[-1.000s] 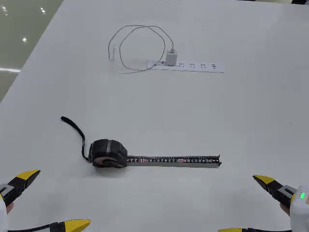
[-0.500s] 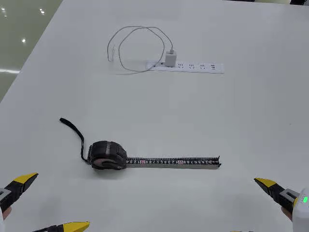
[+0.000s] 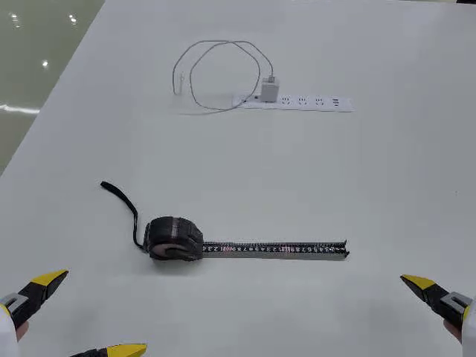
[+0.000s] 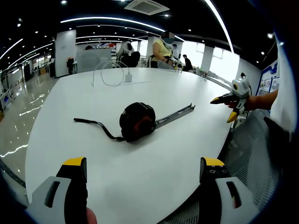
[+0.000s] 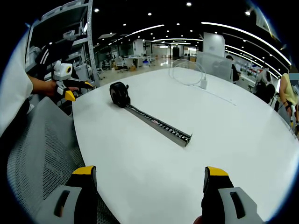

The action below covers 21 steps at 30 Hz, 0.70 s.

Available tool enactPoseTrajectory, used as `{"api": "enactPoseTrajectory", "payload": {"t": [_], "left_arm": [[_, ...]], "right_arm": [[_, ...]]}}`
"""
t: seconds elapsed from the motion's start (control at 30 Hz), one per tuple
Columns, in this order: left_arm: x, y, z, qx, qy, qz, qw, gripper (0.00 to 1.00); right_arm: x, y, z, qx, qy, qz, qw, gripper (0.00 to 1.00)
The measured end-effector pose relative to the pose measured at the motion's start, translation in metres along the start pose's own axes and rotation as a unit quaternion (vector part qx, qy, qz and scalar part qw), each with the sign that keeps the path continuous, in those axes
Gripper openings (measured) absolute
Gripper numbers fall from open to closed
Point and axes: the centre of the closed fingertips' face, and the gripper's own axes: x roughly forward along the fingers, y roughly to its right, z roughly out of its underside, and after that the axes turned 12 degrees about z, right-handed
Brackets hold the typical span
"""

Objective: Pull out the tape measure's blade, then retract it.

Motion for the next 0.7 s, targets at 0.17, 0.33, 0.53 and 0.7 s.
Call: {"api": "enactPoseTrajectory", "payload": {"t": [0.17, 0.33, 0.53, 0.7], "left_arm": [[-0.0003, -0.0010, 0.0004, -0.002, -0.001, 0.000, 1.0000, 0.99], [-0.0001, -0.0017, -0.0006, -0.004, 0.000, -0.001, 1.0000, 0.99], [0.0000, -0.0038, -0.0035, -0.002, 0.002, -0.003, 1.0000, 0.99], [0.0001, -0.0025, -0.0035, -0.002, 0.002, -0.002, 1.0000, 0.99]], "right_arm": [[-0.0010, 0.0006, -0.0012, -0.001, 0.002, 0.001, 1.0000, 0.94], [-0.0014, 0.0017, 0.0015, 0.000, -0.001, 0.001, 1.0000, 0.93], [-0.0019, 0.0038, 0.0025, 0.000, -0.001, 0.004, 1.0000, 0.93], [-0.0021, 0.0037, 0.0016, 0.000, 0.000, 0.004, 1.0000, 0.93]]}}
